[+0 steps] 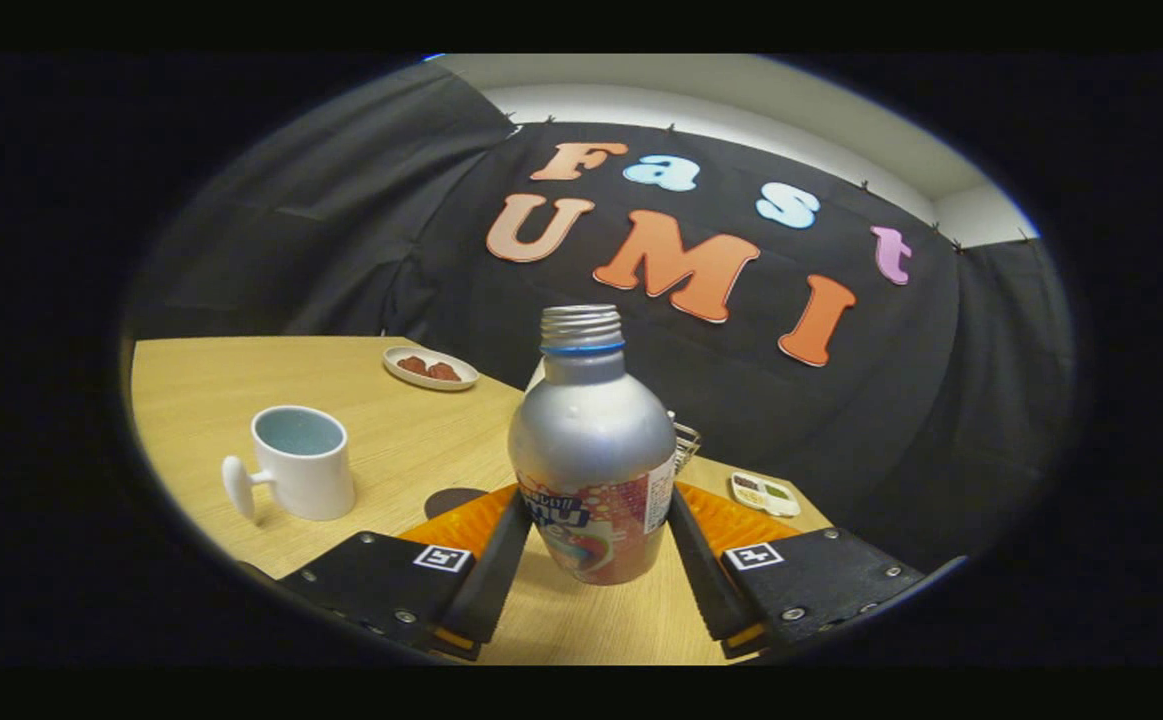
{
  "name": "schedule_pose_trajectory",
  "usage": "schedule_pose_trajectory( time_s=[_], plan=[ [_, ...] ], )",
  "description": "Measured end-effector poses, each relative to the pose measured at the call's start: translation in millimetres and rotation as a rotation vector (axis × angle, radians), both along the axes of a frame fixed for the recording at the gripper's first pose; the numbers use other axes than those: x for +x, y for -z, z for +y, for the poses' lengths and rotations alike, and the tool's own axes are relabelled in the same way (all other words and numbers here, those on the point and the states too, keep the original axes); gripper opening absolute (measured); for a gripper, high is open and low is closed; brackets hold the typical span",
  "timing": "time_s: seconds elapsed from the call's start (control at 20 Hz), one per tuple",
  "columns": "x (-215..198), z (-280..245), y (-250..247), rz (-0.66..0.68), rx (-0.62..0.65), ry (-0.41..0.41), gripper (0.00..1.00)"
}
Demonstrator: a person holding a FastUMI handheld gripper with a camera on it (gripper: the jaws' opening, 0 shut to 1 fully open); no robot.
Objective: Take the bottle from table, then pour the juice into the cup, finally place the bottle on the coaster
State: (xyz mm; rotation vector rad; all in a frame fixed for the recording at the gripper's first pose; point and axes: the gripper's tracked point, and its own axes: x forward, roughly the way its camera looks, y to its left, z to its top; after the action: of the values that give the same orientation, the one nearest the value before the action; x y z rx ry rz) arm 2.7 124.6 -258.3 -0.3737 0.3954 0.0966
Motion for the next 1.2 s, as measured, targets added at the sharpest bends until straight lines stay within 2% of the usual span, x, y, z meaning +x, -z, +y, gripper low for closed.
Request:
schedule_pose_trajectory(
  time_s=[0.35, 1.2],
  plan=[
    [4.0, 12.4, -1.7, -0.045, -0.224, -0.060, 0.76],
    [21.3, 45.9, -13.3, -0.129, -0.650, -0.245, 0.76]
  ],
)
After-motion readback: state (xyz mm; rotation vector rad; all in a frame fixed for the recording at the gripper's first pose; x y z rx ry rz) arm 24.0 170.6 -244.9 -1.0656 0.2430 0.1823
